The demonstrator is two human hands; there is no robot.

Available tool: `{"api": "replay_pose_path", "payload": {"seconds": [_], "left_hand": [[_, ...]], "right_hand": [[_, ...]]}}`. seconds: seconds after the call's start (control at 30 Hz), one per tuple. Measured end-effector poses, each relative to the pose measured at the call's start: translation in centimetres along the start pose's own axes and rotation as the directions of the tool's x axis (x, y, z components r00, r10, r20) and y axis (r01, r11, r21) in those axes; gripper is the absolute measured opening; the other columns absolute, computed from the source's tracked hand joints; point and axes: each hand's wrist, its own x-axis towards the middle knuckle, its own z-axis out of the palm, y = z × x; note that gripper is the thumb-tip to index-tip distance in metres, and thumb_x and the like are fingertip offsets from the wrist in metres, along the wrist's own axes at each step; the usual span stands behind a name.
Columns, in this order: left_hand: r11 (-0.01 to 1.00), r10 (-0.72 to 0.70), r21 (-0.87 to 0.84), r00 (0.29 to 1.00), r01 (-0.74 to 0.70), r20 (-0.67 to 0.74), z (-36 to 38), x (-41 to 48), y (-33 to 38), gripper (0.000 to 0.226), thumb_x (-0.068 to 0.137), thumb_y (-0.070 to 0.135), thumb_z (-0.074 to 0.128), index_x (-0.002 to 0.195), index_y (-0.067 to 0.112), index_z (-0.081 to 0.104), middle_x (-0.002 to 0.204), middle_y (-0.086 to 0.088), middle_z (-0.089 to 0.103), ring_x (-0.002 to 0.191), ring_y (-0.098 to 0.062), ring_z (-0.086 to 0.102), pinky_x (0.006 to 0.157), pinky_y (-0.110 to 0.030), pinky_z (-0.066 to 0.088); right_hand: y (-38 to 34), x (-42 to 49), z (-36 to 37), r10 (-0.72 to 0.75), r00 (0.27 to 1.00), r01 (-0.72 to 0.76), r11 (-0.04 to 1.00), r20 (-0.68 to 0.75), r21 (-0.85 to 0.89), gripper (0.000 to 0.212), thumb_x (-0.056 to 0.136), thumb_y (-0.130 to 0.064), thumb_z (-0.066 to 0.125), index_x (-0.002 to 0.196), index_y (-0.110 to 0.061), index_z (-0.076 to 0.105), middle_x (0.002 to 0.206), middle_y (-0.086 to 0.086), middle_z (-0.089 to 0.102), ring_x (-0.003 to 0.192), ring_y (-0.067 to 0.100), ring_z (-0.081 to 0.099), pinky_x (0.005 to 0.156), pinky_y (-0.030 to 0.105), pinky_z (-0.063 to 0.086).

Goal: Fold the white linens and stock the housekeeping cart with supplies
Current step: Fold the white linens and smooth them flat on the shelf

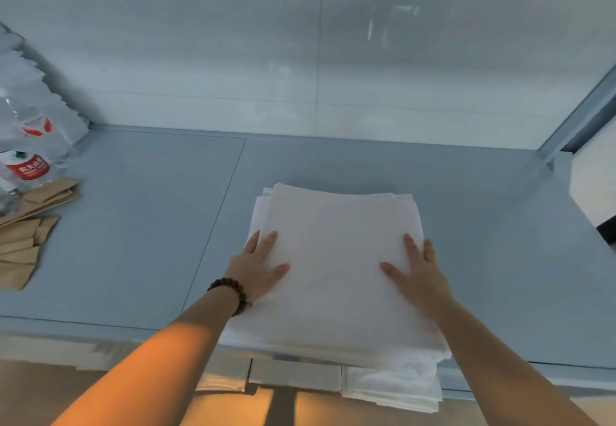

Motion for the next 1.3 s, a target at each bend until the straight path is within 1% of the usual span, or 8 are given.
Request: {"api": "replay_pose_path", "payload": {"seconds": [0.3,0.47,0.63,0.7,0.8,0.9,1.0,1.3], "left_hand": [[0.988,0.062,-0.147,0.994,-0.048,0.093,-0.2,-1.6,-1.2,0.089,0.075,0.070,0.059,0.146,0.052,0.008,0.158,0.016,-0.008,0.143,-0.020,0.022,0.102,-0.029,0.035],[0.986,0.058,-0.163,0.995,-0.045,0.078,-0.4,-1.8,-0.9,0.088,0.078,0.063,0.063,0.148,0.048,0.013,0.159,0.011,-0.003,0.144,-0.020,0.021,0.112,-0.033,0.025],[0.987,0.047,-0.158,0.998,-0.040,0.044,-0.2,-2.4,-0.5,0.085,0.080,0.061,0.062,0.148,0.046,0.015,0.159,0.013,-0.001,0.142,-0.020,0.025,0.101,-0.029,0.036],[0.988,0.031,-0.152,0.999,-0.027,0.022,0.0,-2.9,-0.3,0.083,0.080,0.062,0.061,0.148,0.046,0.015,0.159,0.014,-0.001,0.141,-0.020,0.026,0.096,-0.028,0.039],[0.991,0.010,-0.132,1.000,-0.011,-0.011,0.4,-3.4,-0.1,0.081,0.082,0.061,0.059,0.148,0.045,0.016,0.160,0.011,0.000,0.142,-0.019,0.026,0.108,-0.033,0.032],[0.993,-0.013,-0.120,1.000,0.010,-0.024,0.5,-3.9,0.0,0.080,0.082,0.062,0.058,0.148,0.045,0.016,0.160,0.011,0.002,0.141,-0.020,0.029,0.108,-0.035,0.034],[0.992,-0.025,-0.129,0.999,0.019,-0.045,0.5,-4.3,-0.3,0.078,0.083,0.060,0.059,0.148,0.044,0.019,0.159,0.010,0.005,0.141,-0.019,0.029,0.109,-0.037,0.034],[0.979,-0.018,-0.200,0.977,-0.025,-0.211,0.4,-5.8,-0.1,0.064,0.090,0.038,0.060,0.147,0.035,0.031,0.159,0.012,0.013,0.133,-0.021,0.041,0.103,-0.036,0.039]], "right_hand": [[1.0,-2.2,-1.0,0.005,0.995,-0.021,0.987,0.095,0.162,0.096,0.079,-0.055,0.068,0.151,-0.039,0.007,0.159,0.006,0.003,0.142,0.028,0.026,0.113,0.035,0.024],[2.4,-3.1,-1.6,-0.046,0.990,0.006,0.958,0.134,0.287,0.085,0.083,-0.045,0.068,0.149,-0.042,0.015,0.159,-0.005,0.006,0.139,0.024,0.031,0.112,0.041,0.031],[2.5,-3.9,-1.5,-0.072,0.989,0.008,0.898,0.131,0.439,0.076,0.088,-0.032,0.066,0.148,-0.041,0.021,0.157,-0.010,0.009,0.135,0.019,0.033,0.104,0.031,0.036],[2.5,-4.2,-1.3,-0.070,0.992,0.015,0.894,0.108,0.448,0.075,0.088,-0.030,0.067,0.148,-0.039,0.023,0.156,-0.007,0.012,0.132,0.018,0.034,0.099,0.024,0.033],[2.1,-4.4,-1.3,-0.070,0.992,0.020,0.902,0.100,0.431,0.076,0.088,-0.031,0.067,0.149,-0.037,0.022,0.156,-0.005,0.013,0.135,0.020,0.033,0.101,0.023,0.030],[1.6,-4.3,-1.6,-0.061,0.989,0.003,0.919,0.134,0.394,0.078,0.088,-0.034,0.066,0.150,-0.038,0.019,0.157,-0.004,0.011,0.137,0.023,0.032,0.112,0.037,0.031],[1.2,-4.4,-1.7,-0.037,0.988,-0.024,0.924,0.152,0.381,0.078,0.087,-0.035,0.067,0.149,-0.040,0.019,0.158,-0.004,0.010,0.138,0.026,0.032,0.112,0.044,0.032],[-0.1,-5.3,-1.7,-0.149,0.988,0.155,0.946,-0.041,0.286,0.074,0.085,-0.023,0.069,0.147,-0.037,0.030,0.155,-0.003,0.019,0.129,0.021,0.041,0.104,0.028,0.033]]}}
